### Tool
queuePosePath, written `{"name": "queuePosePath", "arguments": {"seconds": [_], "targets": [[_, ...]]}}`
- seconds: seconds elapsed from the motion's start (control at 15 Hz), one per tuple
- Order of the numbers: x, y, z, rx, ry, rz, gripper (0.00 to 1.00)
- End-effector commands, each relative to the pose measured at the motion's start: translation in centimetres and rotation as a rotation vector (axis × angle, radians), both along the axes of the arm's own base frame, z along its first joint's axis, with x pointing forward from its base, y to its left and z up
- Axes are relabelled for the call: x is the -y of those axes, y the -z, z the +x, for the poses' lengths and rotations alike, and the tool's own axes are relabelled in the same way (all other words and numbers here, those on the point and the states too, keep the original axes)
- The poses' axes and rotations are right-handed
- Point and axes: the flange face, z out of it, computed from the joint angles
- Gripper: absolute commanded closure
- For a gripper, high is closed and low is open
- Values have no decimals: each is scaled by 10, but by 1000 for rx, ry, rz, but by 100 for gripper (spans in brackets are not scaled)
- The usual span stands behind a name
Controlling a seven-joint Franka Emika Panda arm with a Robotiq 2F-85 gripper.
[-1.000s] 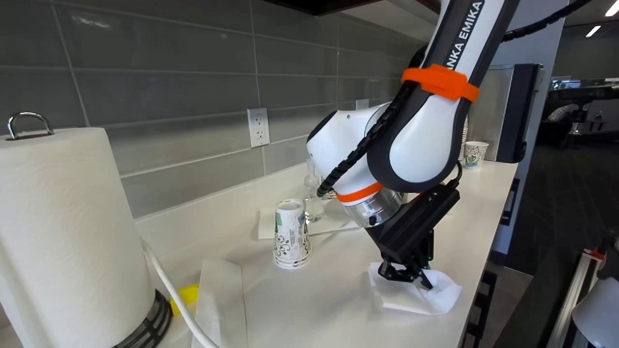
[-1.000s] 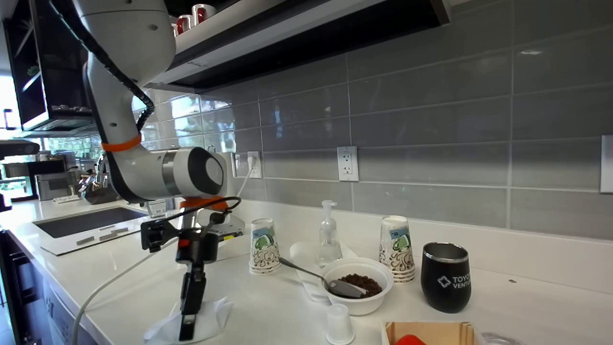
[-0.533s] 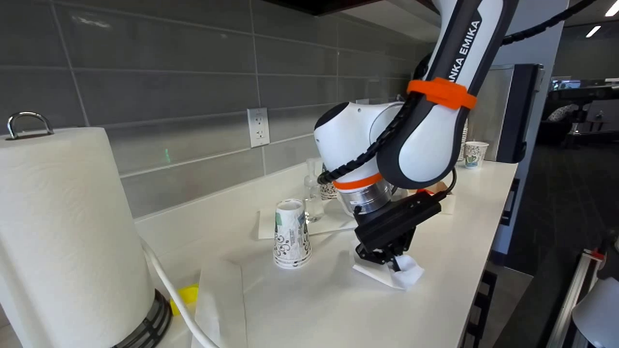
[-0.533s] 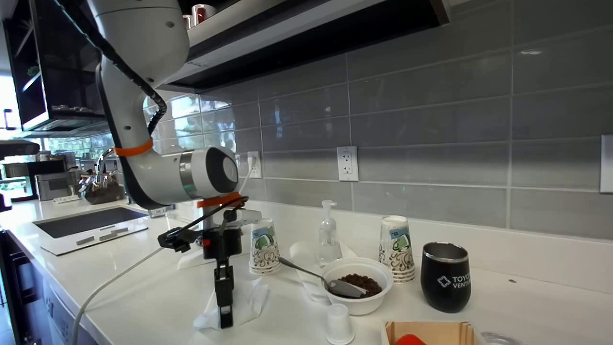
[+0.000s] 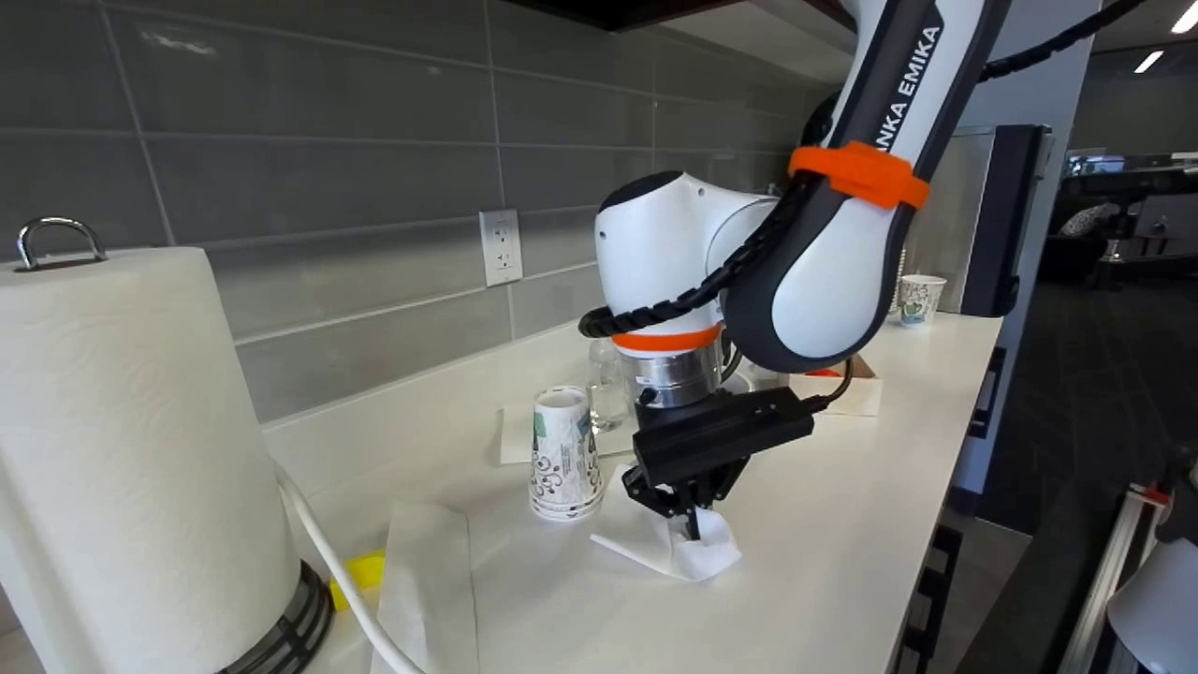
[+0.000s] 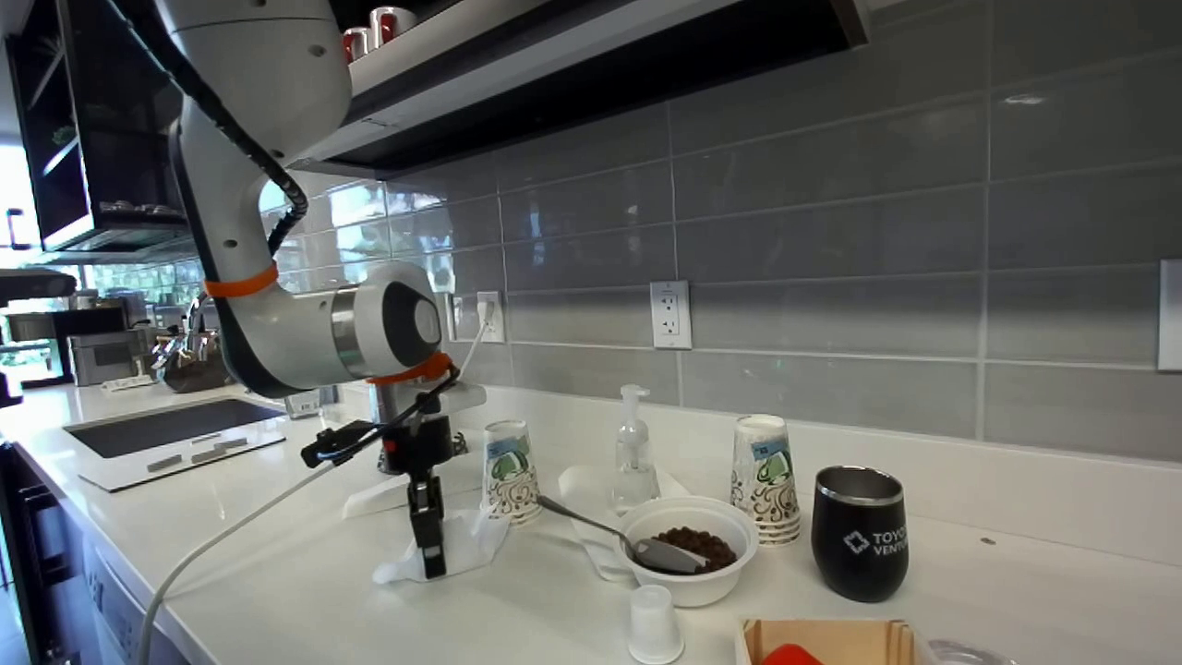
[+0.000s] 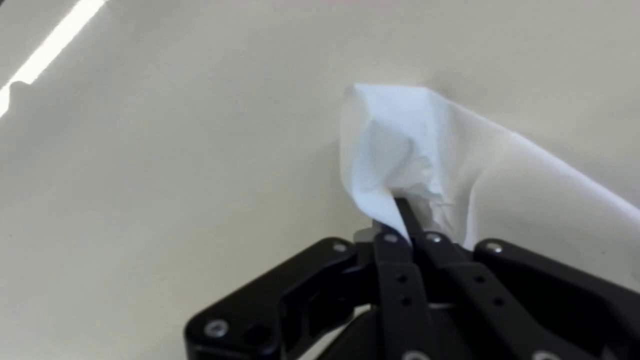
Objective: Use the white napkin to wipe the countertop.
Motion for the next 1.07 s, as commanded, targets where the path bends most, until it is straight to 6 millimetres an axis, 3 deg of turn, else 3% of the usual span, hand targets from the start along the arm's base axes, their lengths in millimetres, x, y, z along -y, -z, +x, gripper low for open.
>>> {"name": "queuePosePath", "arguments": {"seconds": [0.0, 0.27, 0.67, 1.0], "targets": [[-15, 3, -15, -60, -57, 62, 100], [-1, 14, -38, -276, -89, 38, 100], [73, 14, -50, -493, 5, -158, 100], [120, 26, -32, -397, 100, -233, 100]]}}
